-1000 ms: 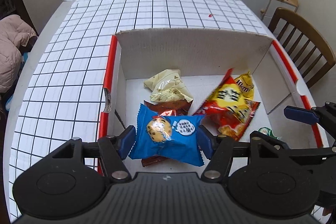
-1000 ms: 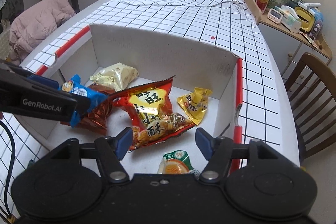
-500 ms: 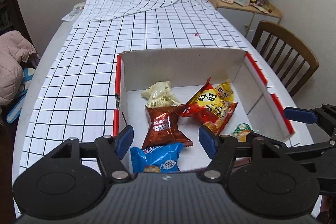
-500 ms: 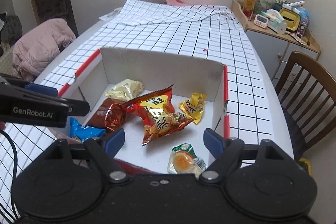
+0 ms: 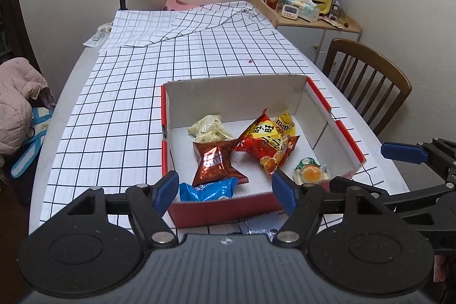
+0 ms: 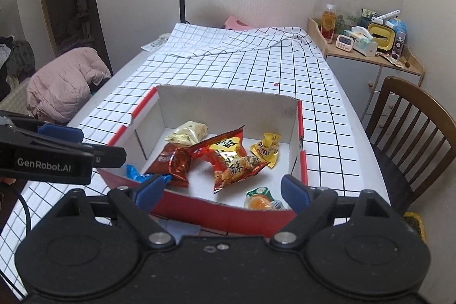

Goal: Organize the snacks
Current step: 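Move both tools back over the remaining snacks beside the box, then grasp brown wrapped candy with left tool while right tool grasps purple candy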

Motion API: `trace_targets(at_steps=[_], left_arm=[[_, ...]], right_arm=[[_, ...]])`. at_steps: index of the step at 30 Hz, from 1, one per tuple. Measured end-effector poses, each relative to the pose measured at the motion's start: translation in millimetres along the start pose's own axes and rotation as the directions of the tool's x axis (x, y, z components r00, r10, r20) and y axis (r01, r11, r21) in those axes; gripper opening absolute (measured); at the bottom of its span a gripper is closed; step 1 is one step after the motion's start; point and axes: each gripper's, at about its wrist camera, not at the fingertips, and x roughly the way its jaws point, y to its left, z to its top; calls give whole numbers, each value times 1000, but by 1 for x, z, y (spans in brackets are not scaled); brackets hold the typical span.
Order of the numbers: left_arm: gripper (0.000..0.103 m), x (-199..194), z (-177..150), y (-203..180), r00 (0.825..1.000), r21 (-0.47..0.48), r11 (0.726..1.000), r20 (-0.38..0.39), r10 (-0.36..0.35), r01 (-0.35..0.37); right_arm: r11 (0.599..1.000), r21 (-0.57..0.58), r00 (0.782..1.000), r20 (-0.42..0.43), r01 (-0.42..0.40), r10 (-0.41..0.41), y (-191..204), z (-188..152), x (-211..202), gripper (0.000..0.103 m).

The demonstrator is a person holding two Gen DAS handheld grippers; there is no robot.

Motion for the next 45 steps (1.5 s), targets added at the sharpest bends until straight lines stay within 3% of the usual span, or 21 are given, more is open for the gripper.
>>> trace_targets(at_steps=[5,17,19,21,37,45], left_arm=[[72,-18,-10,7,1000,-15,1000,16,-13,13],[74,-49,-39,20,998,-45,998,40,-42,43],[88,-52,-44,22,998,-57,997,37,-55,57],[88,-52,-49,25,997,-76,995,34,-69,72],[88,-12,-91,18,995,-102,994,-89,-53,44],[88,17,-117,-1,987,-97,995,-159,-27,11]], right_arm=[[1000,1,1000,29,-8,8,8,-6,-18,97],[999,12,998,53,-34,33,22,-21,-41,101],[999,12,998,54,-38,37,24,-25,-43,102],[999,7,998,51,-37,37,25,-30,-44,102],[1000,-4,999,-38,-13,13,11,-82,-17,102],[997,-74,996,-86,-4,-3,0,-102,10,97]])
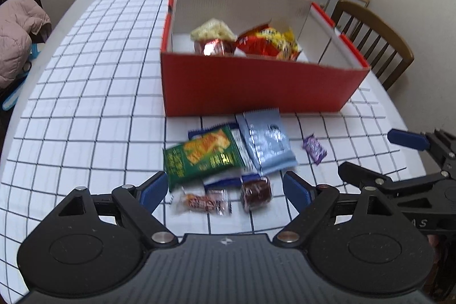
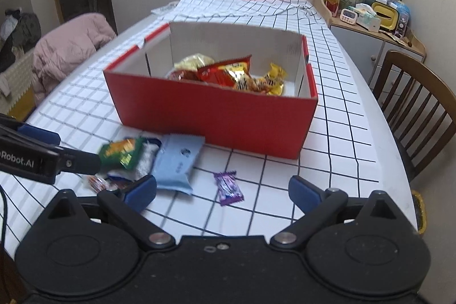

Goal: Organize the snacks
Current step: 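Grasp brown wrapped candy with left tool while right tool grasps purple candy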

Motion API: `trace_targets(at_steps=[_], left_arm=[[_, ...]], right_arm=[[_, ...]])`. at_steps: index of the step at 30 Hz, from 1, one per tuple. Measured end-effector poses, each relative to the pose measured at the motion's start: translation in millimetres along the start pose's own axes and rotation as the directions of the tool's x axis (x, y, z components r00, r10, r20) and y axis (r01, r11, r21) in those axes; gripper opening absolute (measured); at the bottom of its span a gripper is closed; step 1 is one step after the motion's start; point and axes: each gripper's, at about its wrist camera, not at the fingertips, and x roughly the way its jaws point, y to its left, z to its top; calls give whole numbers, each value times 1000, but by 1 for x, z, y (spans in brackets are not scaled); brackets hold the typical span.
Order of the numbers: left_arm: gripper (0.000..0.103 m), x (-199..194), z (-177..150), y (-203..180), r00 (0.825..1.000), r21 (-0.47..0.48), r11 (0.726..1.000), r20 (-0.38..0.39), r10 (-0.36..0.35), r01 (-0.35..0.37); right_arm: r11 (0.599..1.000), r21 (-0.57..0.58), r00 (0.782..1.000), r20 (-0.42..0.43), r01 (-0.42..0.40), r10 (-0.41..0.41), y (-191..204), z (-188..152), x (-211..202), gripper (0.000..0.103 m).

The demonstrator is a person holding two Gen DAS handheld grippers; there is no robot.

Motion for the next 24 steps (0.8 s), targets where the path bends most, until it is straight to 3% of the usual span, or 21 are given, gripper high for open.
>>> trace_targets(at_steps=[11,24], left_arm=[[88,33,-9,-16,998,-17,999,-36,47,-47],[87,52,-10,-29,997,-30,998,-49,54,-55]], right_arm=[[997,-43,996,-60,-65,62,-14,-11,39,85],[985,-114,986,-123,-128,114,-20,-7,76,58]])
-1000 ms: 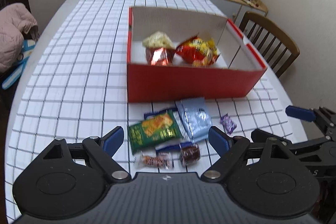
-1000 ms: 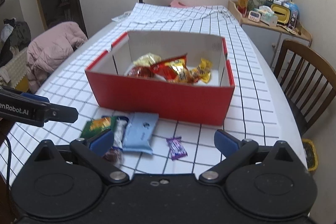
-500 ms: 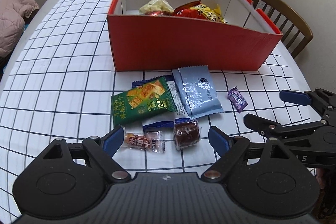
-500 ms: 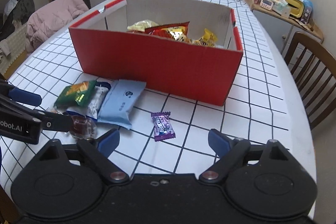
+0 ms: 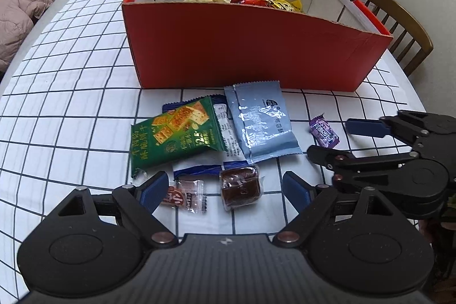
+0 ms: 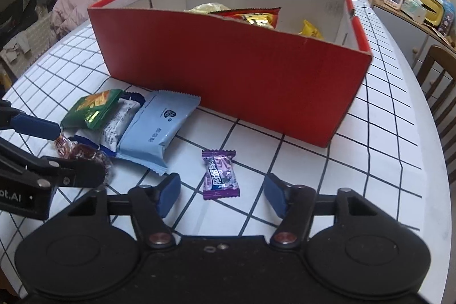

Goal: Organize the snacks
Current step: 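Grasp brown wrapped candy with left tool while right tool grasps purple candy, then carry brown candy with left tool while right tool carries purple candy into box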

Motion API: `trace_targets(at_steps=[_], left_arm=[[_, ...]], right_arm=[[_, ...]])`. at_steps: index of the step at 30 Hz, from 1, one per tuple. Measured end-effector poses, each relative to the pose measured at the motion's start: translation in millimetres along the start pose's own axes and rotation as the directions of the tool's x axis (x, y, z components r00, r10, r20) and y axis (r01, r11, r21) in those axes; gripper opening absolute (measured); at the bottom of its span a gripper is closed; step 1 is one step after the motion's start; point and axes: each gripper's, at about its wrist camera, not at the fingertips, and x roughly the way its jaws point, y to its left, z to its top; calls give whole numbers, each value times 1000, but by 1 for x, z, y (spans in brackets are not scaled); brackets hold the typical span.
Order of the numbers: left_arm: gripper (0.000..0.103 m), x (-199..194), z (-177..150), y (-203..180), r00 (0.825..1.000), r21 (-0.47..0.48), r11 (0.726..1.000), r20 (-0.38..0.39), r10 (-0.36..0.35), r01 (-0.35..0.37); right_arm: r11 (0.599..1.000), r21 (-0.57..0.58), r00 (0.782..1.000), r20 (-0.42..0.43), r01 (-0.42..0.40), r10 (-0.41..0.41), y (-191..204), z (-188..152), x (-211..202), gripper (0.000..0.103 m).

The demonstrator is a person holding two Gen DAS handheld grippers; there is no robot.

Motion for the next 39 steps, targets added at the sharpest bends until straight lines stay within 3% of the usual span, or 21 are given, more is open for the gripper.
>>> trace_targets(at_steps=[3,5,7,13,16,30,39], left_arm=[[76,3,1,-3,1000,0,1000,-13,1,-1],[74,4,1,-4,1000,0,1000,-15,3,-3],[57,6,1,-6,1000,5,1000,-24,-4,4],[35,5,1,-8,999,9,1000,-34,-26,27],[30,4,3,-8,999,3,999,-32,-37,37],[29,-13,0,-4,998,-7,998,-30,-61,60],[29,-45,4,-4,996,18,997,30,-79,79]], right_arm=[[1000,-20,1000,6,1,-1,1,1,2,56],[1000,-28,1000,9,2,-2,3,3,3,50],[999,-44,1000,13,3,-3,6,3,3,45],[998,-61,1000,25,0,2,10,4,3,29],[999,-54,1000,27,7,-6,11,4,3,25],[998,47,998,63,29,-32,11,-3,-30,23],[995,94,991,131,26,-39,22,3,-73,23]])
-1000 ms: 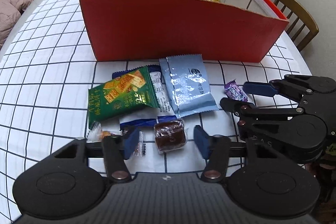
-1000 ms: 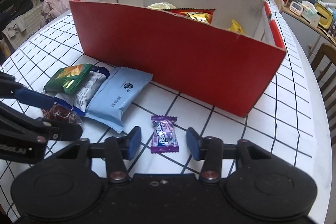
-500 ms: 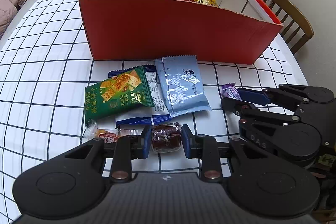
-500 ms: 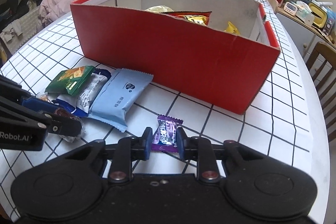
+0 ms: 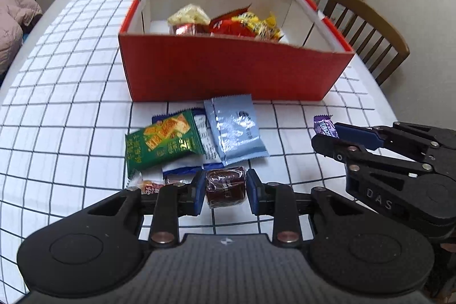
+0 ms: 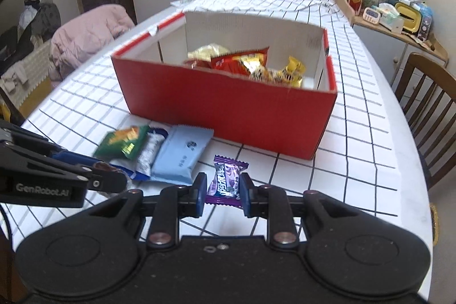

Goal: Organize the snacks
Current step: 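Carry brown candy with left tool while right tool carries purple candy into box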

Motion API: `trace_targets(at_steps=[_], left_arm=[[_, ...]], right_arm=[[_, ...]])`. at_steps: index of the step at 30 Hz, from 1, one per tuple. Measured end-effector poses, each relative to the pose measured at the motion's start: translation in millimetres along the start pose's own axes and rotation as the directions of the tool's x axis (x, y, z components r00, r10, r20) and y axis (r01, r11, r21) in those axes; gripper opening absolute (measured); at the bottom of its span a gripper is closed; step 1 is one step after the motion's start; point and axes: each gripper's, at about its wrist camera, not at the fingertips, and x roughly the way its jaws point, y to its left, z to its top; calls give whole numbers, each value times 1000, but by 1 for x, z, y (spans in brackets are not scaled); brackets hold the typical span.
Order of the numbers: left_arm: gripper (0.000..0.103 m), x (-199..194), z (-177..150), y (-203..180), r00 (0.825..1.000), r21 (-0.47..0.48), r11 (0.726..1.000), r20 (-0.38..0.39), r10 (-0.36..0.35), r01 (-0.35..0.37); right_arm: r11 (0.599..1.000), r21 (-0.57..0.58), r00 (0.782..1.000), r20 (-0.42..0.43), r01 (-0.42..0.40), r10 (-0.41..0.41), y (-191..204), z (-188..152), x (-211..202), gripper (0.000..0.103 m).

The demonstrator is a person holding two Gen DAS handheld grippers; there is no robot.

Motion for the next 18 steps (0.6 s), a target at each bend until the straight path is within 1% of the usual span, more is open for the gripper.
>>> trace_targets(at_steps=[5,10,18], left_arm=[[29,-19,5,0,999,12,1000,42,-8,7],[29,-35,14,3,996,18,1000,84,-5,4],[29,-54,45,10,988,20,1000,155,-3,0]], right_arm=[[1000,16,999,52,-6,6,8,8,-24,23],[1000,19,995,101,4,-6,14,18,-42,23],[1000,9,984,174,29,-30,14,45,-56,23]])
